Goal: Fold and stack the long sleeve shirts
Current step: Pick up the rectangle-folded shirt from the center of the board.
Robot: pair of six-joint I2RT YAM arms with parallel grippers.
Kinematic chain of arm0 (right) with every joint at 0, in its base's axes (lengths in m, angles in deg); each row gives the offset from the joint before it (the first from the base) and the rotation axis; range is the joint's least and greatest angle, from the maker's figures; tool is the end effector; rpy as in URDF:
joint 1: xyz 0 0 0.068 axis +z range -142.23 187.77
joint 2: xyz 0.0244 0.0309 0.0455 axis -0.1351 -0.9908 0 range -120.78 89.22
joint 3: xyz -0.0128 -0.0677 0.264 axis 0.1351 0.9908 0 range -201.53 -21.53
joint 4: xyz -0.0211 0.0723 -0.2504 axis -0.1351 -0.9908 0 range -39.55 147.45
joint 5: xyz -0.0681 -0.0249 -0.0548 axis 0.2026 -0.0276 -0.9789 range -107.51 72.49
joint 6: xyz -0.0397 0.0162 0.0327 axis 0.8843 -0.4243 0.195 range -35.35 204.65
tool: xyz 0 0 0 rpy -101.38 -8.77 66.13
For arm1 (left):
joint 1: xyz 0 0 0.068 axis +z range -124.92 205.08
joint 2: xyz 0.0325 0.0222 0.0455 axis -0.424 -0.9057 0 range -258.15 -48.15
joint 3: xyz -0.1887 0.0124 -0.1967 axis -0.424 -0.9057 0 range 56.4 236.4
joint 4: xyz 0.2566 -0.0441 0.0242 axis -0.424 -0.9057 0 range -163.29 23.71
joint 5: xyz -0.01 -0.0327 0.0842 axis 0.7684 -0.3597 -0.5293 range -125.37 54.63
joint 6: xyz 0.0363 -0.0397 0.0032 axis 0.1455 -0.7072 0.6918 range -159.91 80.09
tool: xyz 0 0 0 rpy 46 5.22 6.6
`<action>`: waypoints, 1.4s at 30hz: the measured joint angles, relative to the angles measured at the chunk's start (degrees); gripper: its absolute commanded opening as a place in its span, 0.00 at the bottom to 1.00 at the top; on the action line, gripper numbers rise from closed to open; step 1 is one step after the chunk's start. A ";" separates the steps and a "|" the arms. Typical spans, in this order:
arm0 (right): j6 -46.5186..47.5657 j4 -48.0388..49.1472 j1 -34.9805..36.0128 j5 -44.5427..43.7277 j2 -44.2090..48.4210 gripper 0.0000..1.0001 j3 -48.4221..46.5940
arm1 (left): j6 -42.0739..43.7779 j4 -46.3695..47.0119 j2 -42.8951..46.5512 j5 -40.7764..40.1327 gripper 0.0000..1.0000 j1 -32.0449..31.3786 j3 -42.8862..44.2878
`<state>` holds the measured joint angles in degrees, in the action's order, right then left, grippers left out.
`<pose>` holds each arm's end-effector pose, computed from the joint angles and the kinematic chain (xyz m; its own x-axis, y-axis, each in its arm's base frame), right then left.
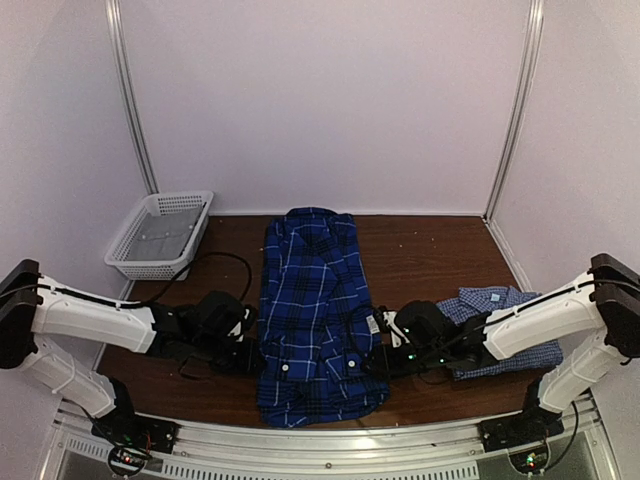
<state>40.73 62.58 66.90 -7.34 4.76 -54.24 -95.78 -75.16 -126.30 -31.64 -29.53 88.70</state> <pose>0.1323 0.2335 0.1418 -0.8978 -0.1713 -0.4057 -0.3947 0.7215 0.5689 0.1388 -0.1992 0.1485 -0.9567 -0.0796 -0.2801 0.0773 0.8579 -0.5080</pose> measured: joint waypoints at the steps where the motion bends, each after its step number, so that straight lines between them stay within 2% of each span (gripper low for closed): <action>1: -0.04 0.13 0.15 0.00 -0.31 0.42 0.00 | -0.04 0.04 -0.33 -0.02 0.10 -0.31 0.33; 4: -0.09 0.35 0.61 0.02 -1.09 0.33 0.00 | -0.07 -0.07 -0.98 -0.02 0.04 -1.07 1.31; 9: -0.50 0.20 1.38 0.07 -1.44 0.13 -0.04 | 0.11 -1.81 -1.33 0.07 0.01 -2.16 3.74; 12: -0.52 -0.90 1.81 0.11 -1.29 0.08 -0.46 | 0.52 -2.99 -1.33 0.52 0.00 -2.75 5.11; 17: -0.79 -2.36 2.56 0.15 -0.17 0.08 -0.90 | 1.40 -5.07 -1.62 2.29 0.02 -2.99 5.90; 22: -1.11 -3.30 2.84 0.48 -0.20 0.18 -0.90 | 2.60 -6.40 -5.66 4.42 0.17 -3.15 6.08; 30: -1.14 -4.11 2.89 1.60 -0.07 0.47 -0.90 | 2.89 -8.70 -6.95 6.56 0.45 -3.37 7.30; 37: -0.87 -6.25 1.81 3.43 0.83 0.59 -1.40 | 1.81 -15.47 -3.76 5.62 0.65 -3.37 10.14; 42: -0.09 -8.59 -0.55 5.53 0.90 0.65 -2.64 | 0.22 -20.13 -3.43 5.22 0.70 -3.37 13.27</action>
<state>40.64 53.99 66.35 -1.81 5.65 -56.88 -95.57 -95.29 -129.73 -26.42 -32.89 101.96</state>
